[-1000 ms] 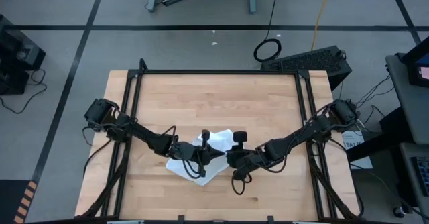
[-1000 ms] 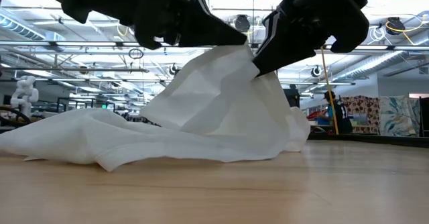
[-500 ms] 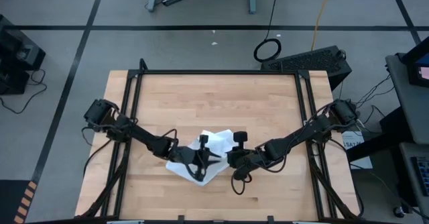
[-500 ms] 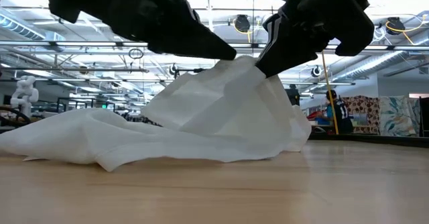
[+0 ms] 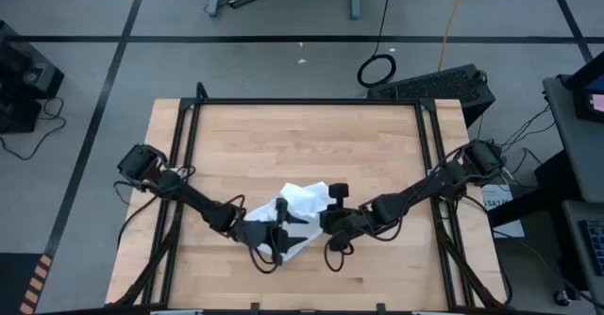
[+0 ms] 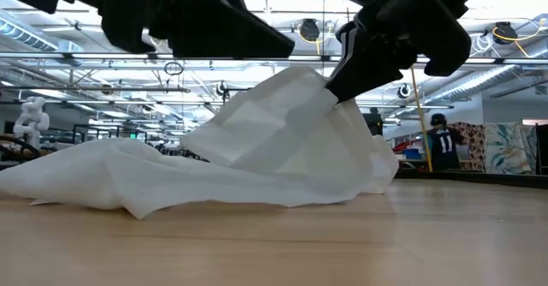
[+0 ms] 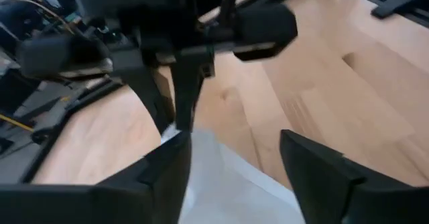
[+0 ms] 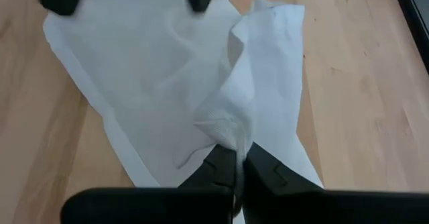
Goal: Roll towel
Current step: Roll the white towel
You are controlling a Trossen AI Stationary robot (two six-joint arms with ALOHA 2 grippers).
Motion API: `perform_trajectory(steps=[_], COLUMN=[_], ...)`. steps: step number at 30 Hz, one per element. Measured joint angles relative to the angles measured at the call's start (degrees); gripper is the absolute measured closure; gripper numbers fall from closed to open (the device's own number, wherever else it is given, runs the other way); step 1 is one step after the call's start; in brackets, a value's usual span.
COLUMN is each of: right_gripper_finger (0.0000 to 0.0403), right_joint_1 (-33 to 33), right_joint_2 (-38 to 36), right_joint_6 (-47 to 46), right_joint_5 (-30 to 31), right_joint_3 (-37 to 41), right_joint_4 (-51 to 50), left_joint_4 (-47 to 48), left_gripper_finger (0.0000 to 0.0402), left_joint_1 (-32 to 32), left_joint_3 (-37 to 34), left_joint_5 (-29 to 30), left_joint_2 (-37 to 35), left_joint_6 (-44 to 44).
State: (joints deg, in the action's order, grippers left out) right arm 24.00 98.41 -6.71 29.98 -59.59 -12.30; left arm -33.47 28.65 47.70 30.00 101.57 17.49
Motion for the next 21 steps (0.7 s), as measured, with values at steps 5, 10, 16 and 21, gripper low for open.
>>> perform_trajectory(steps=[5, 10, 16, 21], right_gripper_finger=[0.0403, 0.0403, 0.0403, 0.0403], right_joint_1=[-0.54, -0.80, -0.81, -0.84], right_joint_2=[-0.81, -0.79, -0.81, -0.81], right_joint_6=[-0.11, -0.12, -1.38, -1.84], right_joint_5=[0.04, 0.02, 0.00, 0.01], right_joint_3=[-0.01, -0.02, -0.02, -0.02], right_joint_4=[-0.11, -0.06, -0.31, -1.13], left_joint_4=[-3.46, -9.38, -16.17, -16.81], left_gripper_finger=[0.0104, 0.0082, 0.0081, 0.0081], left_joint_1=[-0.17, -1.01, -2.06, -1.97], left_joint_3=[-0.02, -0.01, 0.00, 0.00], left_joint_5=[3.72, 5.44, 10.82, 10.79], left_joint_2=[1.71, 5.99, 9.64, 9.78], left_joint_6=[1.50, 6.69, 10.26, 11.44])
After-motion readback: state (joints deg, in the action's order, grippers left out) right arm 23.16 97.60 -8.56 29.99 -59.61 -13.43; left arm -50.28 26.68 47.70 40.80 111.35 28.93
